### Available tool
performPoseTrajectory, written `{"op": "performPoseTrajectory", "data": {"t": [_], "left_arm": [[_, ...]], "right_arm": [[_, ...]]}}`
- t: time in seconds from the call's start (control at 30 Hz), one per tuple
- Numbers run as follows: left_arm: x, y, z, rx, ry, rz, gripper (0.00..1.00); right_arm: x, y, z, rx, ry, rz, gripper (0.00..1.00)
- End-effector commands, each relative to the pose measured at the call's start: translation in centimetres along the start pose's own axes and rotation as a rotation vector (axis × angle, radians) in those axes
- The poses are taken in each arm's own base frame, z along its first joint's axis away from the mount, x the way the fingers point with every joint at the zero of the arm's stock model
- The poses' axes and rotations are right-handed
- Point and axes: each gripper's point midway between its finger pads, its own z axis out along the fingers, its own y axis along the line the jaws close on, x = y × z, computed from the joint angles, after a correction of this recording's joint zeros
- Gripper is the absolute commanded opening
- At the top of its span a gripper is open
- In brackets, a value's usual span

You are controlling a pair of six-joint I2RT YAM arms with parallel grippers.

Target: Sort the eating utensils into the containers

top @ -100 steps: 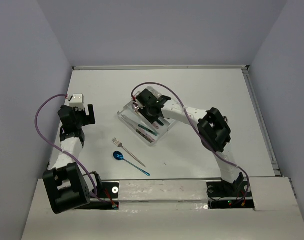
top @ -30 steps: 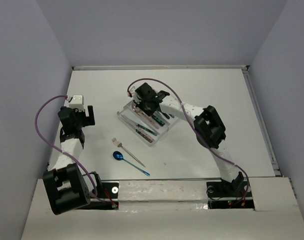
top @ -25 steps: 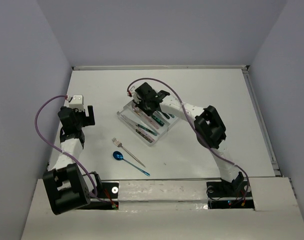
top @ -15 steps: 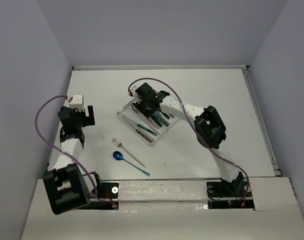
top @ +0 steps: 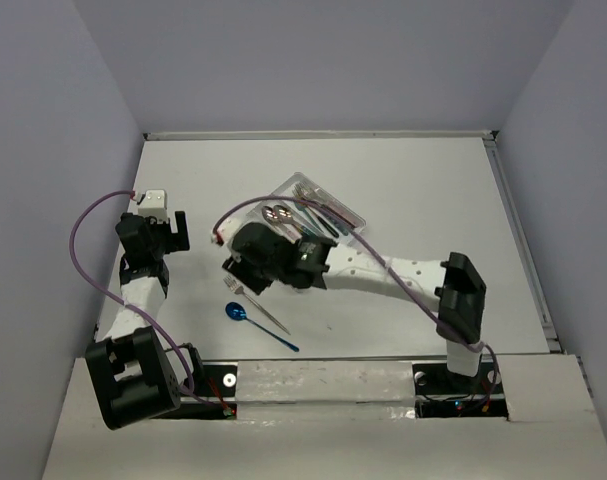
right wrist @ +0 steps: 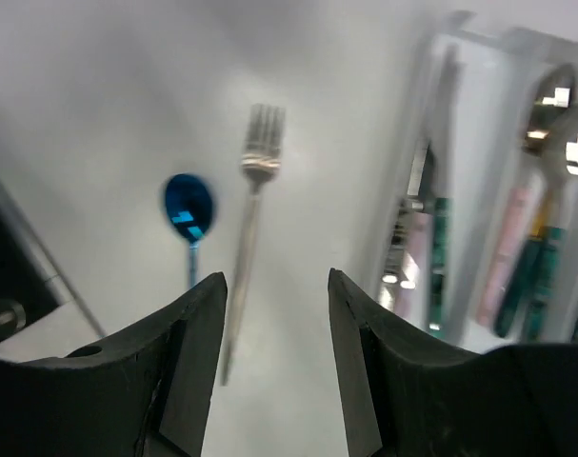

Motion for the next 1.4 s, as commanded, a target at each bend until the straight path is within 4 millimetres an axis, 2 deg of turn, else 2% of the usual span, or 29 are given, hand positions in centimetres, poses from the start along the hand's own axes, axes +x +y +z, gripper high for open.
{"op": "performPoseTrajectory", "data": {"t": [0.0,0.03,0.13,0.27,0.33,0.53,0.67,0.9,0.93,0.97,1.0,1.03,1.07,1.1,1.13,1.17,1.3,1.37], "left_arm": [[-1.6,0.5,-0.2,-0.020,-0.066,0.020,0.99],[-1.7,0.5,-0.3,-0.019,-0.070,0.020,0.99],[-1.8,0.5,-0.3,-0.020,-0.073,0.022,0.99],[-1.7,0.4,-0.5,-0.014,-0.077,0.026,0.99],[-1.7,0.3,-0.5,-0.012,-0.079,0.027,0.99],[-1.8,0.2,-0.5,-0.009,-0.081,0.029,0.99],[-1.8,0.3,-0.5,-0.009,-0.081,0.028,0.99],[-1.8,0.3,-0.5,-0.010,-0.079,0.029,0.99],[-1.8,0.3,-0.5,-0.012,-0.080,0.028,0.99],[-1.7,0.3,-0.5,-0.012,-0.079,0.028,0.99],[-1.7,0.3,-0.5,-0.012,-0.080,0.027,0.99],[-1.8,0.3,-0.6,-0.012,-0.083,0.027,0.99],[-1.8,0.4,-0.6,-0.017,-0.084,0.027,0.99],[-1.9,0.5,-0.7,-0.019,-0.088,0.028,0.99],[-1.9,0.5,-0.8,-0.025,-0.092,0.031,0.99],[-2.0,0.8,-0.9,-0.038,-0.096,0.029,0.99],[-1.9,1.5,-1.4,-0.075,-0.110,0.037,0.99],[-2.1,1.4,-1.5,-0.067,-0.121,0.045,0.99]], "right_arm": [[4.6,7.9,2.7,-0.111,0.096,-0.014,0.52],[5.8,9.4,3.6,-0.130,0.124,-0.033,0.52],[6.1,11.2,4.4,-0.178,0.141,-0.027,0.50],[8.2,10.4,6.8,-0.101,0.179,-0.047,0.49],[8.8,10.8,7.2,-0.117,0.194,-0.054,0.49],[11.2,11.5,7.7,-0.150,0.261,-0.046,0.45],[13.0,12.0,7.2,-0.184,0.321,-0.034,0.42],[14.1,12.3,7.0,-0.198,0.373,-0.025,0.39],[13.6,12.4,7.0,-0.196,0.369,-0.016,0.39],[15.0,12.2,7.0,-0.176,0.433,-0.015,0.39],[15.3,12.1,7.0,-0.164,0.462,-0.013,0.39],[15.3,12.1,7.1,-0.154,0.479,-0.009,0.36],[14.3,12.3,7.1,-0.143,0.477,0.019,0.30],[15.0,12.0,7.0,-0.122,0.508,0.018,0.23],[15.2,12.0,7.2,-0.115,0.515,0.025,0.07],[15.1,12.0,7.2,-0.109,0.512,0.038,0.00],[14.3,11.9,6.8,-0.104,0.479,0.057,0.00],[13.2,12.0,6.7,-0.119,0.433,0.057,0.00]]}}
